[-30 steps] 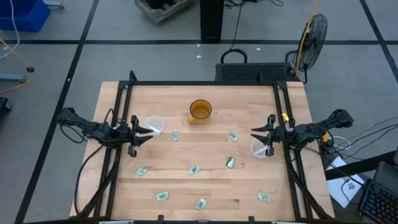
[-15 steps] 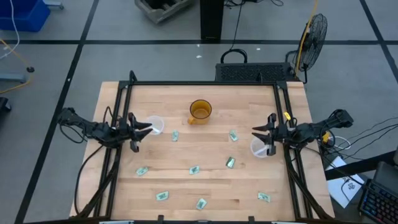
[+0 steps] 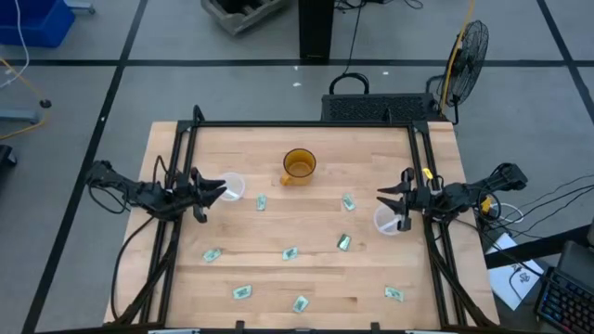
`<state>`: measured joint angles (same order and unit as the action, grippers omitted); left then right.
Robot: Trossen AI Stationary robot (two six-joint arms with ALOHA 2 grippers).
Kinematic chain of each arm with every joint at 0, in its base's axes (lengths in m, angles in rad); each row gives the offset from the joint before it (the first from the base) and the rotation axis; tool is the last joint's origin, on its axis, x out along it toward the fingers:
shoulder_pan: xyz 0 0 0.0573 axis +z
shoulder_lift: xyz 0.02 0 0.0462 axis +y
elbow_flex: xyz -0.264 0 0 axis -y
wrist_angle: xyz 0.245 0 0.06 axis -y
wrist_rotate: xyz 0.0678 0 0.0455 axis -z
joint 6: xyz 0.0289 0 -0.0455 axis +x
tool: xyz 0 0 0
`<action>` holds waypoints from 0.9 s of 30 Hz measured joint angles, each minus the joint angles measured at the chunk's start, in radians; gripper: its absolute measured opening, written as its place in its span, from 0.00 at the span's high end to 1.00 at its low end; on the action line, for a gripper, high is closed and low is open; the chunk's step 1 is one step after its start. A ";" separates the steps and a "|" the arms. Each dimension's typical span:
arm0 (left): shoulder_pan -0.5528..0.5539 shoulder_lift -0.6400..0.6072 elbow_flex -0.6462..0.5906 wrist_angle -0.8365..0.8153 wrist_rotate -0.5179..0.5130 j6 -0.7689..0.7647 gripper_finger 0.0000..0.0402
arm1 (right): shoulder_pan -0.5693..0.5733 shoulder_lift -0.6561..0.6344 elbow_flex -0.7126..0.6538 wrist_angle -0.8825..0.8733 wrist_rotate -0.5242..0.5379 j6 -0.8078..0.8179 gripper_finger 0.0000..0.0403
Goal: Pick and place Stevia / Truvia into bins
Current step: Put the light green stevia packet into the left transparent container
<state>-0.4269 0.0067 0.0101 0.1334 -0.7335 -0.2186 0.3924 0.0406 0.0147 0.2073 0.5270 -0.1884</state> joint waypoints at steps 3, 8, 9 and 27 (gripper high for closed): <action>0.028 0.000 0.000 0.000 -0.001 0.016 0.70 | -0.016 0.000 0.000 0.015 0.000 -0.035 0.77; 0.082 0.000 0.000 -0.001 0.029 0.034 0.70 | -0.063 0.000 0.000 0.021 0.000 -0.036 0.77; 0.091 0.001 0.000 -0.002 0.042 0.034 0.70 | -0.074 0.000 0.000 0.022 0.000 -0.037 0.77; 0.119 0.447 0.533 -0.635 0.432 -0.139 0.70 | -0.169 0.000 0.000 0.066 -0.006 -0.061 0.77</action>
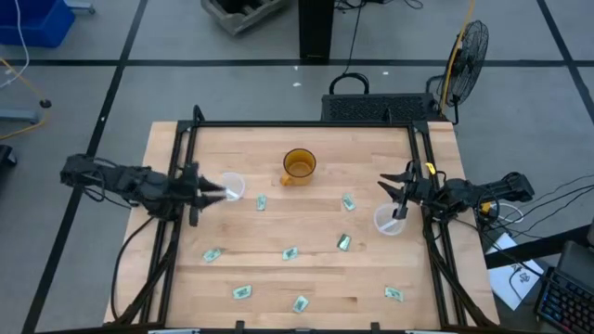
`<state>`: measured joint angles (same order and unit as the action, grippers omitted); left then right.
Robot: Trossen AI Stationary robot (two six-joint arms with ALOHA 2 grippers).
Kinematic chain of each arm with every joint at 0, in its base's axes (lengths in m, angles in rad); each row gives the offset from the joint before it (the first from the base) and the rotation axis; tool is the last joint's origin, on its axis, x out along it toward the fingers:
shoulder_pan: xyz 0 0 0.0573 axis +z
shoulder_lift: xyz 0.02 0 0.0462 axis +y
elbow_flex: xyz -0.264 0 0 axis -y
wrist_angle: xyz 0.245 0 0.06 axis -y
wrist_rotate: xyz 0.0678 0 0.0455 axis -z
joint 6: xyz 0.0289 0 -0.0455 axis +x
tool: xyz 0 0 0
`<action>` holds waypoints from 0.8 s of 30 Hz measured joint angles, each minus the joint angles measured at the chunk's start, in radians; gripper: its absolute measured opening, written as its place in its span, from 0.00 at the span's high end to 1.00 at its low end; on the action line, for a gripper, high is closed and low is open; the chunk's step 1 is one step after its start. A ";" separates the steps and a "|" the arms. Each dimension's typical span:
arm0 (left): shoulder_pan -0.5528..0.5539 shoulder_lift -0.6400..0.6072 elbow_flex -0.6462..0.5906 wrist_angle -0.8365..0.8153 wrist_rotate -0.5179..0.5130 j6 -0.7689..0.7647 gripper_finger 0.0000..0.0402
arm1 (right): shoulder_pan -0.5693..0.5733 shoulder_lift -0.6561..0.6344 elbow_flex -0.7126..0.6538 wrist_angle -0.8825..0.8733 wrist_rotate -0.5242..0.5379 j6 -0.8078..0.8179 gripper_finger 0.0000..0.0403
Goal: Pick and place Stevia / Truvia into bins
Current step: Put the light green stevia packet into the left transparent container
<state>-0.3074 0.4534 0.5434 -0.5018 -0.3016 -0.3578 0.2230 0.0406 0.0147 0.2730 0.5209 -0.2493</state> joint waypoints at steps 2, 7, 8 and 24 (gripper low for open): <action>-0.016 0.076 0.005 -0.028 0.107 -0.097 0.70 | 0.000 0.000 0.000 0.000 0.000 0.000 0.77; -0.097 0.279 -0.013 -0.028 0.322 -0.303 0.70 | 0.000 0.000 0.000 -0.001 0.000 -0.002 0.77; -0.119 0.315 -0.014 -0.028 0.356 -0.335 0.70 | 0.000 0.000 0.000 -0.001 0.001 -0.002 0.77; -0.333 0.639 -0.014 -0.029 0.301 -0.610 0.70 | 0.000 0.004 0.000 -0.035 0.002 -0.008 0.77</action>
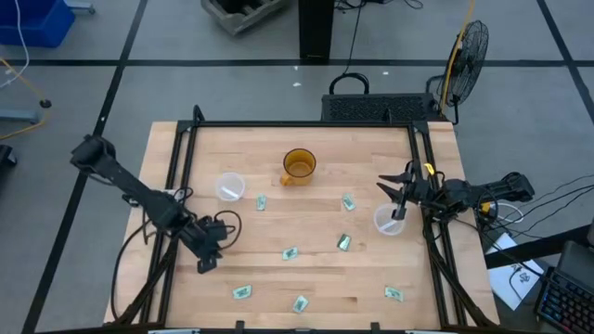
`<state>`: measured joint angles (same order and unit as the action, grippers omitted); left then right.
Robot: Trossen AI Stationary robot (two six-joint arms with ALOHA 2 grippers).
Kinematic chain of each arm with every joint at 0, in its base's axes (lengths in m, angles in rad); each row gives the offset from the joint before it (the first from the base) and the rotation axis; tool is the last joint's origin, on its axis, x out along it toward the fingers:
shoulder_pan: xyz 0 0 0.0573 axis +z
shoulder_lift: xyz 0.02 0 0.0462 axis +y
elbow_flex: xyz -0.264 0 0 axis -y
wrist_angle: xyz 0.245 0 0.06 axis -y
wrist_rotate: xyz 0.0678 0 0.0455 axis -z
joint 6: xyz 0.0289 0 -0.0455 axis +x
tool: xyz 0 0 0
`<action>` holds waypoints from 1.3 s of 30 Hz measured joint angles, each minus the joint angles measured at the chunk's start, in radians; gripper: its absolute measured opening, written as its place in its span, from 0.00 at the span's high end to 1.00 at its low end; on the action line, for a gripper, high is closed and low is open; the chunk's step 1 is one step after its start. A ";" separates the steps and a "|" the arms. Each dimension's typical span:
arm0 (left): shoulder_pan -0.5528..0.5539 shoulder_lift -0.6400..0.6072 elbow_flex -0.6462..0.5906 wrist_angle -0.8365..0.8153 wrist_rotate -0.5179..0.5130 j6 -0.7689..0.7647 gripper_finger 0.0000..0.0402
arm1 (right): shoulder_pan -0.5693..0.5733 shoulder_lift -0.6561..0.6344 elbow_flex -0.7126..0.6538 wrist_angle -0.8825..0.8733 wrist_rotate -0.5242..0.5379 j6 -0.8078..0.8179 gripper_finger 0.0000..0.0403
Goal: Pick and place Stevia / Truvia into bins
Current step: Put the light green stevia packet into the left transparent container
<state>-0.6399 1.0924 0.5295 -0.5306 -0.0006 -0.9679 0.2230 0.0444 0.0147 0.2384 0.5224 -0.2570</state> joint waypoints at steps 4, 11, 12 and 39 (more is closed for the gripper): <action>-0.013 0.045 0.000 -0.022 0.000 0.001 0.70 | 0.000 0.000 0.000 -0.012 0.000 0.003 0.77; -0.017 0.080 0.000 -0.097 -0.001 0.000 0.70 | 0.000 0.000 0.000 -0.035 0.000 0.005 0.77; -0.017 0.080 0.000 -0.102 -0.001 -0.003 0.70 | 0.000 0.000 0.000 -0.042 0.000 0.007 0.77; -0.016 0.076 -0.099 -0.036 -0.029 -0.062 0.70 | 0.000 0.000 0.000 -0.064 0.001 0.036 0.77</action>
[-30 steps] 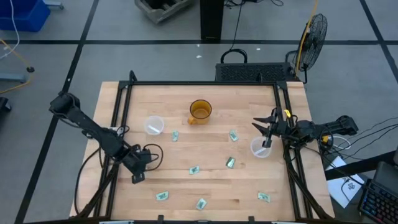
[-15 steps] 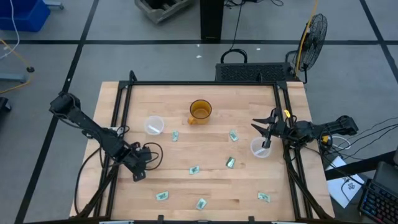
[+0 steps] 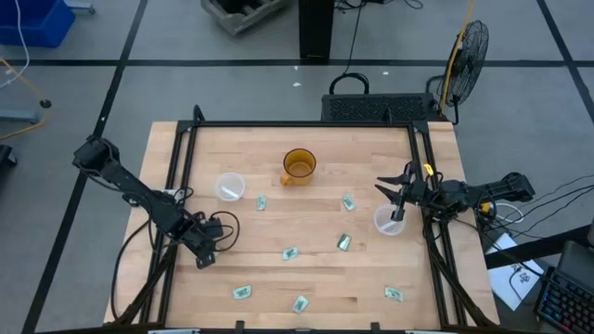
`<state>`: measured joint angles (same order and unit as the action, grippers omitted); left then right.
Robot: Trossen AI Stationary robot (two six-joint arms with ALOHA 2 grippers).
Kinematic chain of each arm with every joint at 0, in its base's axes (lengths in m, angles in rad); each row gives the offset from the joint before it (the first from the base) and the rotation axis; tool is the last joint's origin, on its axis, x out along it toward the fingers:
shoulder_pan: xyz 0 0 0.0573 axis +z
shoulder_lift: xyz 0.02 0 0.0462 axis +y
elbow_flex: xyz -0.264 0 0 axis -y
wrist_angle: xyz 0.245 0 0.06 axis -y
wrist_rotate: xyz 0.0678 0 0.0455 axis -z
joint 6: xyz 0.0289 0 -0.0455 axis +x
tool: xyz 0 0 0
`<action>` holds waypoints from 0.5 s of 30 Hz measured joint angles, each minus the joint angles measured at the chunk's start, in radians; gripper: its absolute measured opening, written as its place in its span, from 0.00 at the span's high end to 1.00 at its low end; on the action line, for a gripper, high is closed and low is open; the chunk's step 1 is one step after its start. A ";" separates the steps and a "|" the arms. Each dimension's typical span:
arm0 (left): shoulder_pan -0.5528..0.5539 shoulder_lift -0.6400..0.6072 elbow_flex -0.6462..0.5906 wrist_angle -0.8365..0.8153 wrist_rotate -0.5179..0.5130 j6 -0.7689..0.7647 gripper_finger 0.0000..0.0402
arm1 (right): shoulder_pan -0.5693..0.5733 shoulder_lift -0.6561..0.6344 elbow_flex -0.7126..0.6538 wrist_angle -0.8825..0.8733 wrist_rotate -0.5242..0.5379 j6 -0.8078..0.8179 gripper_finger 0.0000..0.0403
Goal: Pick and place Stevia / Truvia into bins
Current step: Put the light green stevia packet into the left transparent container
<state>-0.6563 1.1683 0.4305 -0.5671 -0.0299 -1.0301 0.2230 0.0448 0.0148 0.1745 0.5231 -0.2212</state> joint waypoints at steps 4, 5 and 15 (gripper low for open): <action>0.000 0.000 -0.001 0.000 -0.001 0.016 0.73 | 0.000 0.000 0.000 0.000 0.000 0.000 0.77; 0.000 0.000 -0.001 -0.001 -0.001 0.023 0.76 | 0.000 0.000 0.000 0.000 0.000 0.000 0.77; 0.000 0.004 0.012 0.023 -0.025 -0.006 0.99 | 0.000 0.000 0.000 0.000 0.000 -0.001 0.77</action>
<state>-0.6568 1.1727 0.4423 -0.5442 -0.0549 -1.0363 0.2230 0.0448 0.0149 0.1741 0.5228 -0.2218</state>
